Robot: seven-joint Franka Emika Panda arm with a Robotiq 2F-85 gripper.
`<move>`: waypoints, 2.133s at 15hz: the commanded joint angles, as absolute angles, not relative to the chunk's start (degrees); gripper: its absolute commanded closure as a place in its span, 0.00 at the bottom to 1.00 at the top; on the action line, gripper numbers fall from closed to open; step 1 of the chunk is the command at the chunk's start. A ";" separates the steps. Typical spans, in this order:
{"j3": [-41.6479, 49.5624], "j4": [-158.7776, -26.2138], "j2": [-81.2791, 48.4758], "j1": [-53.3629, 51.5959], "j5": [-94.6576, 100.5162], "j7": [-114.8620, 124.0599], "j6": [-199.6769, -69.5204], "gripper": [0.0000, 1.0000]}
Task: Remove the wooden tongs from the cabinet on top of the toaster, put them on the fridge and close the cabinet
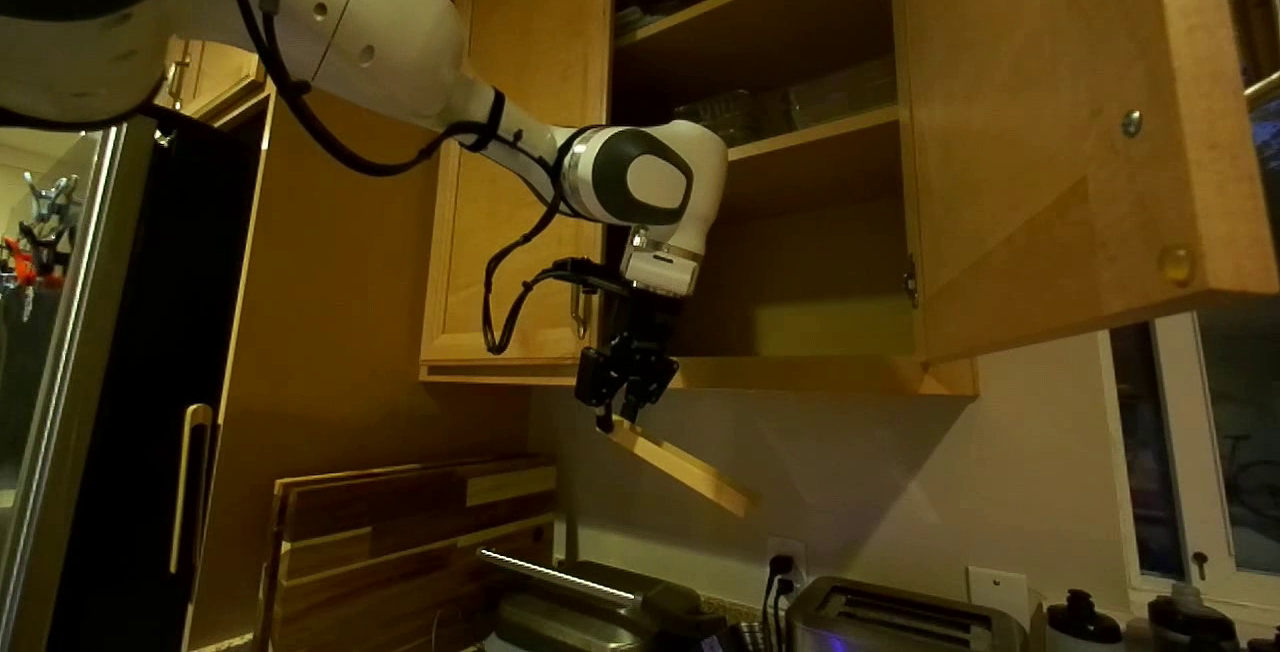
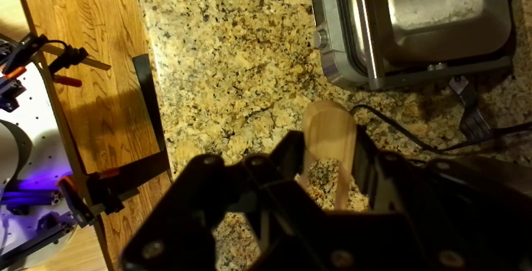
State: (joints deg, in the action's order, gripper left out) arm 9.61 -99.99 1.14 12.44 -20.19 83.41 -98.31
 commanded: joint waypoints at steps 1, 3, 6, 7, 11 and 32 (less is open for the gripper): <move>10.14 -99.81 1.05 11.95 -20.18 83.41 -98.14 0.67; 10.13 -99.87 1.06 11.95 -20.18 83.41 -98.18 0.67; 10.12 -99.98 0.97 11.93 -20.24 83.30 -98.19 0.87; 10.13 -100.28 1.01 11.94 -20.46 83.28 -98.27 0.87; 10.61 -103.80 3.52 12.33 -21.28 82.00 -96.99 0.87; -0.94 -121.84 19.40 4.40 -32.72 80.38 -100.03 0.87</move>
State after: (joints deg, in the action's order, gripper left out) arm 0.80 -119.38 17.02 6.14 -31.26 78.85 -97.37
